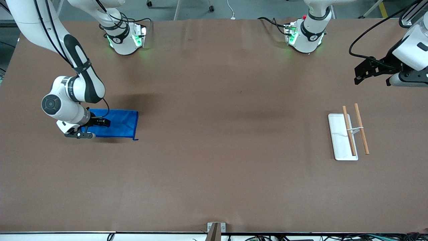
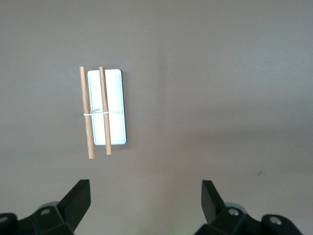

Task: Right arm passes towel to left arm to hang
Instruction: 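Pinch the blue towel's edge with the right gripper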

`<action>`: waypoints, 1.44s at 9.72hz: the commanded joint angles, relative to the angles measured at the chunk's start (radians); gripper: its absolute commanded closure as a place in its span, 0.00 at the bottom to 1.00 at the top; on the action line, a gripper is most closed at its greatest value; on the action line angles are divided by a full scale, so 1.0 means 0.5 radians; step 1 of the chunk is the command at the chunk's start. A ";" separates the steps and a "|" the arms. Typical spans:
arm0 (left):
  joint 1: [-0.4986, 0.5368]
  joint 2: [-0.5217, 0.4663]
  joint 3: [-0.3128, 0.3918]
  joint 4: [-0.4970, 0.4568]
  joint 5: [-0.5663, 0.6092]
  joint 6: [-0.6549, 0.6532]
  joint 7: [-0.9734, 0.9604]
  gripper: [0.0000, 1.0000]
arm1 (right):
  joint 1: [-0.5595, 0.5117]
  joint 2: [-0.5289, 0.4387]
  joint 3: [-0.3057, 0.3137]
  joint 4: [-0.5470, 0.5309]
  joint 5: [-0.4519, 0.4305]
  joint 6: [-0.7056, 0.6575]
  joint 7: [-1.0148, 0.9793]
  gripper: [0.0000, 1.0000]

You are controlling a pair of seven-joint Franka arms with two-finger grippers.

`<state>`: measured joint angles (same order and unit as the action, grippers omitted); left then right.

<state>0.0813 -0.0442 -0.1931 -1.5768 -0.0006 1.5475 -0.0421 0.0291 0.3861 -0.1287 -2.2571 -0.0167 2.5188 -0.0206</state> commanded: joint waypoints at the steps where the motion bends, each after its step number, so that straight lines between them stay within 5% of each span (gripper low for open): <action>1: 0.012 0.045 -0.010 -0.006 -0.026 -0.021 0.014 0.00 | -0.021 0.001 0.018 -0.039 -0.006 0.034 0.001 0.27; 3: 0.009 0.045 -0.010 -0.006 -0.026 -0.021 0.014 0.00 | -0.024 0.013 0.039 -0.039 -0.006 0.034 0.001 0.42; 5: 0.009 0.042 -0.010 -0.009 -0.026 -0.021 0.014 0.00 | -0.021 0.016 0.043 -0.033 -0.006 0.034 0.001 0.92; 6: 0.012 0.042 -0.010 -0.009 -0.026 -0.021 0.014 0.00 | -0.024 0.016 0.043 -0.033 -0.006 0.034 0.004 0.99; 10: 0.012 0.042 -0.010 -0.009 -0.026 -0.024 0.014 0.00 | -0.025 -0.084 0.040 0.004 -0.006 -0.030 0.020 0.99; 14: 0.012 0.045 -0.010 -0.009 -0.026 -0.024 0.014 0.00 | -0.003 -0.290 0.043 0.344 0.097 -0.560 0.020 0.99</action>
<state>0.0814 -0.0432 -0.1931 -1.5768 -0.0007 1.5475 -0.0420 0.0282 0.2836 -0.1149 -2.1298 -0.0012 2.3166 -0.0181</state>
